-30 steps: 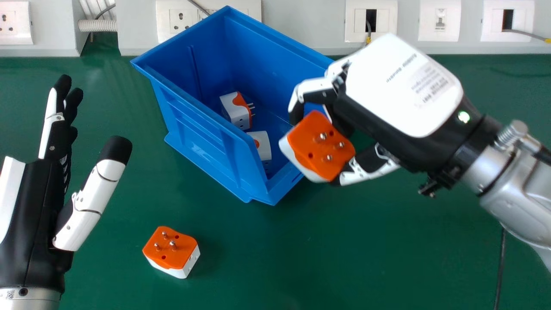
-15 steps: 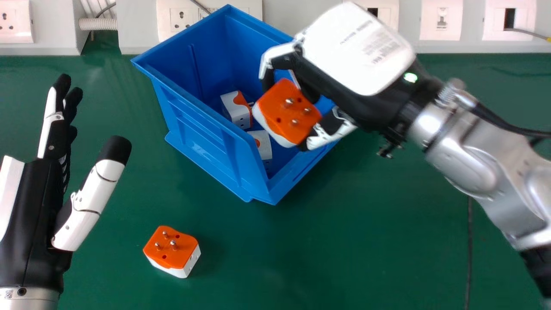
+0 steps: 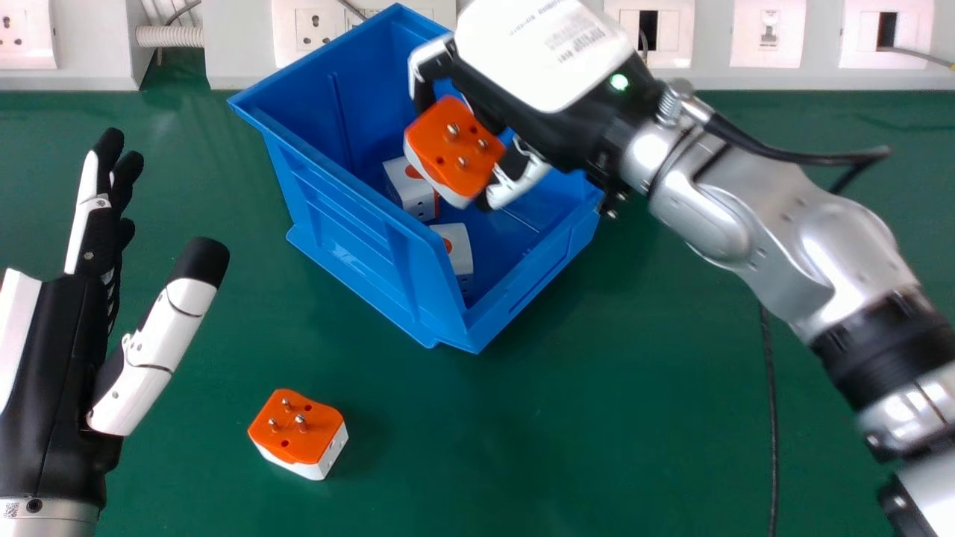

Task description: Pick all objects and put in blue box

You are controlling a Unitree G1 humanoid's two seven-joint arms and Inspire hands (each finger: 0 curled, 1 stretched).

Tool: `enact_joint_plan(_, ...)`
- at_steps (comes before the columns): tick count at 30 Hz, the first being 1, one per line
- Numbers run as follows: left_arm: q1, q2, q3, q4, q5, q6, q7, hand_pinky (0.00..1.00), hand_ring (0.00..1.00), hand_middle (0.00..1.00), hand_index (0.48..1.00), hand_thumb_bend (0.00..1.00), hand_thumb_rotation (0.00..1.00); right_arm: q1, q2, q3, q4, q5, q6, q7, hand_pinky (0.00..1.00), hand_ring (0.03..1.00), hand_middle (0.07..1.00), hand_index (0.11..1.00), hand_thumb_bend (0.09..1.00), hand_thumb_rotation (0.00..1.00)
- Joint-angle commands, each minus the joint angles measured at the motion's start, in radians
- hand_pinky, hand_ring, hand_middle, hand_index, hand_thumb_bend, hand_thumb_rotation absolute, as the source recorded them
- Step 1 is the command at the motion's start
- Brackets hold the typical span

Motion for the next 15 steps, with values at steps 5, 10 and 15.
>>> enact_joint_plan(5,0.010,0.010,0.021,-0.012,-0.026,-0.018,-0.006,0.96,1.00,0.99,1.000,0.71,0.86,-0.141,0.037,0.041,0.135,-0.003,0.012,-0.076,0.35,0.437,0.478,0.429,0.499,0.00)
enact_joint_plan(10,0.009,0.008,0.016,-0.012,-0.029,-0.018,-0.005,0.96,1.00,0.99,1.000,0.71,0.86,-0.203,0.068,0.074,0.250,-0.001,0.028,-0.093,0.35,0.439,0.477,0.432,0.499,0.00)
enact_joint_plan(15,0.003,0.005,0.013,-0.001,-0.031,-0.024,-0.004,0.96,1.00,0.98,1.000,0.70,0.86,-0.246,0.122,0.123,0.361,-0.026,0.085,-0.145,0.35,0.448,0.473,0.437,0.500,0.00)
